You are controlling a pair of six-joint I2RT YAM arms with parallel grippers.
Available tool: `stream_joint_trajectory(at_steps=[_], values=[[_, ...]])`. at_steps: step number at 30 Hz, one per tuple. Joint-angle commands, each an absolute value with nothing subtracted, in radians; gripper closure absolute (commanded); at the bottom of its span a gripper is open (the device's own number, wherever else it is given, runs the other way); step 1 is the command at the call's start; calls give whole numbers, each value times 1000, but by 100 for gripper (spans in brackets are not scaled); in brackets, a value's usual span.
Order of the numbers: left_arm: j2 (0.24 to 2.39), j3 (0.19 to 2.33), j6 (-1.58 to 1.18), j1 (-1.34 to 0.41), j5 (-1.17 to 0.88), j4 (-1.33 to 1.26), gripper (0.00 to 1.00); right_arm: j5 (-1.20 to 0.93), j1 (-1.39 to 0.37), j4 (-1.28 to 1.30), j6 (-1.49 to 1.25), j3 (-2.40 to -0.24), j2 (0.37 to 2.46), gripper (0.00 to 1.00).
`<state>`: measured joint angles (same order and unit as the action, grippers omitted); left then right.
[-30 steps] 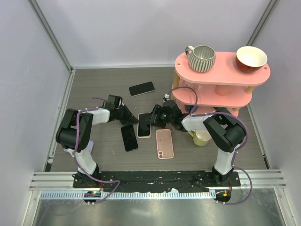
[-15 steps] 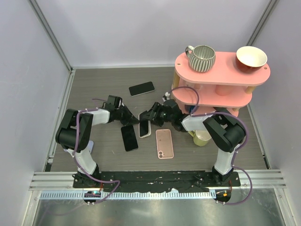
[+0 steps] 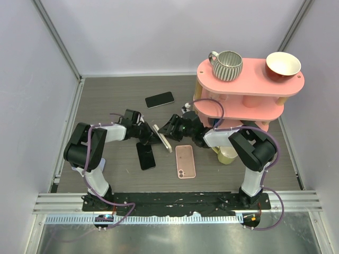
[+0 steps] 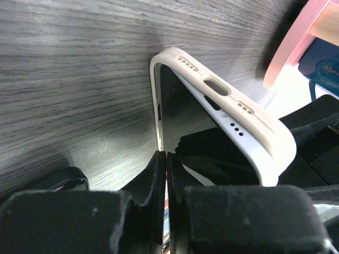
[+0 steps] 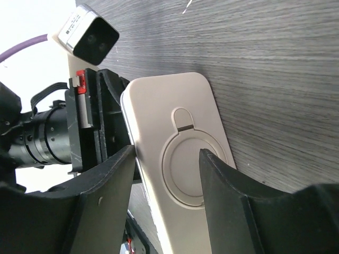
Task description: Put the phone into the phone case
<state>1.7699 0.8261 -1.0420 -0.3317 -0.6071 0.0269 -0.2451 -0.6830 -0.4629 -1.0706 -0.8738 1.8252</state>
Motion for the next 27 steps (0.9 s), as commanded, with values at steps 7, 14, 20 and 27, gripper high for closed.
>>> stream_joint_trajectory(at_steps=[7,14,20,27], values=[[1743,919,-1011,-334,-627,60,93,-262,-681,-401,-967,-896,1749,42],[1750,946,-997,-334,-614,84,93,-284,-681,-374,-911,-891,1747,44],[1763,962,-988,-337,-609,98,93,-224,-693,-267,-822,-910,1715,48],[1755,977,-974,-342,-586,123,93,-156,-709,-172,-767,-931,1695,78]])
